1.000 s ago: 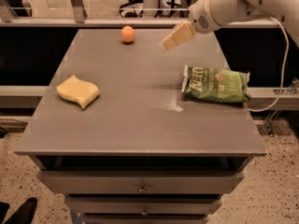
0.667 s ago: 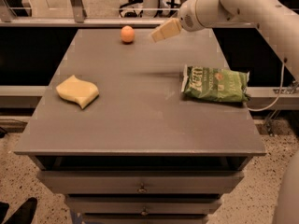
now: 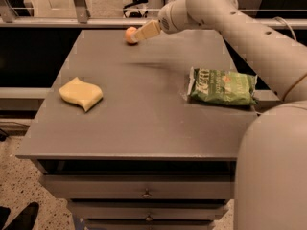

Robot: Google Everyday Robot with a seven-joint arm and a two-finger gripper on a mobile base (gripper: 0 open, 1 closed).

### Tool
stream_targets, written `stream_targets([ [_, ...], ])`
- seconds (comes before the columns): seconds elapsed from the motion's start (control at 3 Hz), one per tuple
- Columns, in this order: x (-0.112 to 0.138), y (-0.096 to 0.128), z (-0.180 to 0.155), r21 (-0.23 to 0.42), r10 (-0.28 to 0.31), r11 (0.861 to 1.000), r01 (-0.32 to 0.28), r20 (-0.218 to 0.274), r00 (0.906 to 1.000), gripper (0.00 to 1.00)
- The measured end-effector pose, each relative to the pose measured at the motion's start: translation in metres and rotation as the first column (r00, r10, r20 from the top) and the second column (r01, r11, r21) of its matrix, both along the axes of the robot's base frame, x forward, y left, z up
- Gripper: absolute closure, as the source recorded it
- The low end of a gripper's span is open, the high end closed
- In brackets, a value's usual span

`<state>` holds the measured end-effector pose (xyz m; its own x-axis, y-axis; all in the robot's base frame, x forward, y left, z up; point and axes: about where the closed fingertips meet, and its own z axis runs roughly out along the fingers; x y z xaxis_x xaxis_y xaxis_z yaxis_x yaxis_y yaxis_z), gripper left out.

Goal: Pick orange

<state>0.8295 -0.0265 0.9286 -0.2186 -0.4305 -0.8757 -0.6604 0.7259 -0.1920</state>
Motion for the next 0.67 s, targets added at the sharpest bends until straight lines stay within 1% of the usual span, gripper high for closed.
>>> stream_targets([
  [0.33, 0.031, 0.030, -0.021, 0.021, -0.004, 1.000, 0.005, -0.021, 0.9998, 0.00],
  [0.67, 0.050, 0.048, -0.036, 0.047, 0.012, 0.999, -0.010, -0.045, 0.9989, 0.00],
])
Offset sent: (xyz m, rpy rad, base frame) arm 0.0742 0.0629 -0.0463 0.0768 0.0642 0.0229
